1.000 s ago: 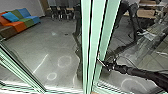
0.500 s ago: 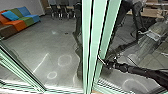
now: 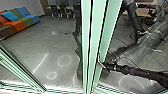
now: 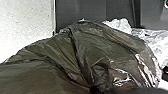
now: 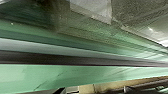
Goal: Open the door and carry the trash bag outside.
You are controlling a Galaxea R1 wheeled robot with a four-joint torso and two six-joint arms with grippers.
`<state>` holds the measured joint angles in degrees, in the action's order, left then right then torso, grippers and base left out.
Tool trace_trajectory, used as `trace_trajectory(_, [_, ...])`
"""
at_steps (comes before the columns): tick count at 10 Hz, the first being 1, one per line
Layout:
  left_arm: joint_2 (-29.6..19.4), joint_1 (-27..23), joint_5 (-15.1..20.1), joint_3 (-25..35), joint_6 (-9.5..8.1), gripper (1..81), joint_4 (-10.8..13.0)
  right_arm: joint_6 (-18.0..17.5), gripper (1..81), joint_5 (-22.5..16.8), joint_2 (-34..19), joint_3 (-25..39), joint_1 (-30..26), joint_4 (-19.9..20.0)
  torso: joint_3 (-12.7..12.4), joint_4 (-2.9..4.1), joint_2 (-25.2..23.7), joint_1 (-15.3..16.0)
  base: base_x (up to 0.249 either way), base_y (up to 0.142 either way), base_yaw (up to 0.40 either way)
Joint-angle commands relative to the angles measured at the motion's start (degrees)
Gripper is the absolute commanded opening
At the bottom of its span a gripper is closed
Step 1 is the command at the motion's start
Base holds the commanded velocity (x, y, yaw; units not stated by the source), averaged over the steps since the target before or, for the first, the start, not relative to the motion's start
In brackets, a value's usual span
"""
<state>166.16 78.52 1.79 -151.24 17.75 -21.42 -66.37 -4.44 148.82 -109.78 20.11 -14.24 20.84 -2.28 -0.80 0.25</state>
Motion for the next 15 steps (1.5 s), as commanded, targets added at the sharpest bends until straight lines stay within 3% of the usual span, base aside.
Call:
trace_trajectory(1, [-0.65, -0.86, 5.33, -0.03, 0.00, 1.0, -0.47, -2.80, 81.1, -9.54, -1.75, -4.82, -6.09, 0.88, 0.00, 0.00, 0.00, 0.00, 0.000, 0.000, 0.000])
trace_trajectory(15, [-0.56, -0.86, 5.50, 0.15, 0.00, 1.0, -0.47, -2.89, 81.1, -9.89, -4.38, -3.16, -7.05, -0.09, 0.02, -0.02, -0.06, -0.13, 0.088, 0.000, 0.000])
